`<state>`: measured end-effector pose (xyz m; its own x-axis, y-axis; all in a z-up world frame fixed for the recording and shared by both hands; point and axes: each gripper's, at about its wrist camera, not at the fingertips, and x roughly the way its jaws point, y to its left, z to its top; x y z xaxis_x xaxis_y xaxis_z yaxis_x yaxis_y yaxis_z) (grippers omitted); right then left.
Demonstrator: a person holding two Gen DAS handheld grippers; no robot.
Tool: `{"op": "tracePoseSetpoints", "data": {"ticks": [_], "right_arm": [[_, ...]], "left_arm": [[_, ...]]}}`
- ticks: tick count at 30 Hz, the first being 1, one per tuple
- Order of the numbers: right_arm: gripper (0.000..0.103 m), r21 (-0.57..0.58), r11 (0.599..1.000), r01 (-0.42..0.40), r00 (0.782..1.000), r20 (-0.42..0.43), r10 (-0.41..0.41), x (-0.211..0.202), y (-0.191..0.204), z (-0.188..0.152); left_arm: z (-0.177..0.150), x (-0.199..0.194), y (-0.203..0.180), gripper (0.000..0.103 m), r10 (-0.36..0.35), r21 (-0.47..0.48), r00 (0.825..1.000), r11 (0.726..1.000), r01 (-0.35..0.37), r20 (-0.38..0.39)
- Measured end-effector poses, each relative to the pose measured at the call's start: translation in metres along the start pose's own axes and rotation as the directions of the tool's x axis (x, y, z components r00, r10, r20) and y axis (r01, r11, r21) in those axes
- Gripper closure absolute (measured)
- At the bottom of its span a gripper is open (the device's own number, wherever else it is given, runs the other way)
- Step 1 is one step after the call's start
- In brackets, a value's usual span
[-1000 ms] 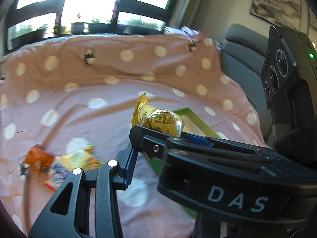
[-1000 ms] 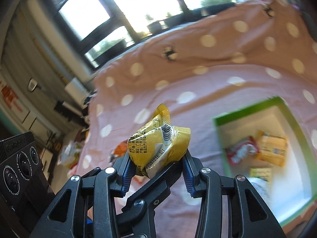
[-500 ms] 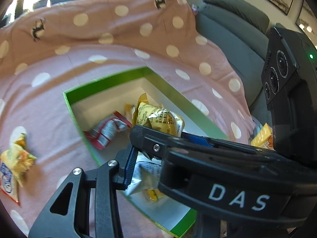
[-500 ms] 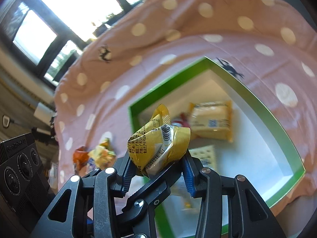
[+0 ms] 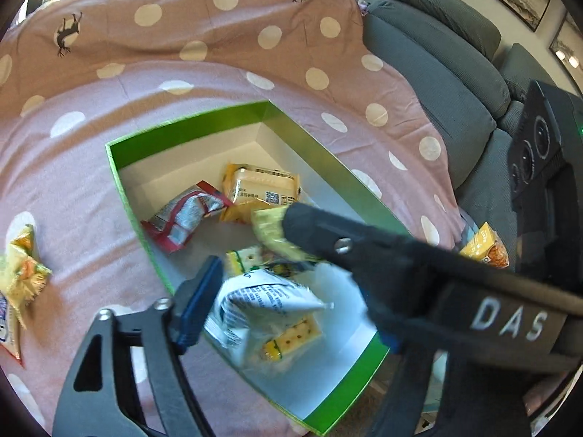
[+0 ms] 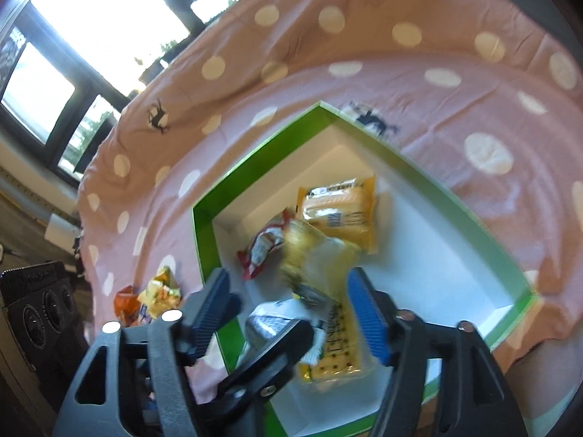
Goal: Organize snacks
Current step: 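Withdraw the right gripper from the box toward the remaining snacks, then grasp the yellow-green rice snack packet with the right gripper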
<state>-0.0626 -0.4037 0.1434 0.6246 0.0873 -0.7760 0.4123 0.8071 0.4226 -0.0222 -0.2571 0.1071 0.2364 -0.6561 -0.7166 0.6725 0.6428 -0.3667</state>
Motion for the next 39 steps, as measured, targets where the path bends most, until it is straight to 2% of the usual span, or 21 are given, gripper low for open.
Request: {"op": "tracePoseSetpoints", "data": {"ticks": [3,6,11,14,17,19,22,28,32,35,39], "right_arm": [[0.026,-0.010,1.000,0.001,1.000,0.029,0.000,-0.010,0.005,0.001],[0.023,-0.029,1.000,-0.004,0.999,0.050,0.005,-0.017,0.013,0.000],[0.019,-0.073,0.997,-0.013,0.998,0.066,0.018,-0.022,0.032,-0.005],[0.018,-0.105,0.994,-0.016,0.998,0.065,0.023,-0.021,0.047,-0.010],[0.017,-0.150,0.989,-0.016,0.998,0.057,0.025,-0.015,0.065,-0.015],[0.017,-0.190,0.982,-0.008,0.999,0.046,0.017,-0.008,0.079,-0.019],[0.017,-0.230,0.973,-0.008,1.000,0.014,0.011,0.006,0.095,-0.026],[0.017,-0.303,0.952,-0.045,0.998,-0.054,0.030,0.032,0.129,-0.040],[0.017,-0.332,0.937,-0.110,0.989,-0.129,0.071,0.054,0.149,-0.048],[0.017,-0.335,0.929,-0.155,0.977,-0.190,0.094,0.071,0.160,-0.053],[0.017,-0.316,0.924,-0.217,0.951,-0.283,0.126,0.103,0.175,-0.056]], "left_arm": [[0.000,-0.016,0.005,0.018,0.005,-0.004,0.999,1.000,-0.005,0.034],[0.000,-0.034,0.014,0.011,0.023,-0.023,0.998,0.999,-0.022,0.061],[-0.005,-0.065,0.038,0.008,0.088,-0.074,0.990,0.994,-0.081,0.107],[-0.011,-0.087,0.058,0.003,0.158,-0.113,0.978,0.983,-0.142,0.139],[-0.022,-0.107,0.080,0.001,0.257,-0.153,0.953,0.960,-0.233,0.162],[-0.030,-0.117,0.096,0.001,0.293,-0.193,0.942,0.946,-0.261,0.165],[-0.042,-0.128,0.120,0.001,0.321,-0.258,0.935,0.926,-0.276,0.153],[-0.068,-0.141,0.167,0.001,0.394,-0.381,0.912,0.865,-0.328,0.110],[-0.081,-0.141,0.190,0.001,0.427,-0.446,0.901,0.823,-0.353,0.075],[-0.090,-0.137,0.204,0.002,0.419,-0.482,0.907,0.805,-0.346,0.048],[-0.096,-0.128,0.217,0.007,0.399,-0.511,0.917,0.792,-0.335,0.018]]}}
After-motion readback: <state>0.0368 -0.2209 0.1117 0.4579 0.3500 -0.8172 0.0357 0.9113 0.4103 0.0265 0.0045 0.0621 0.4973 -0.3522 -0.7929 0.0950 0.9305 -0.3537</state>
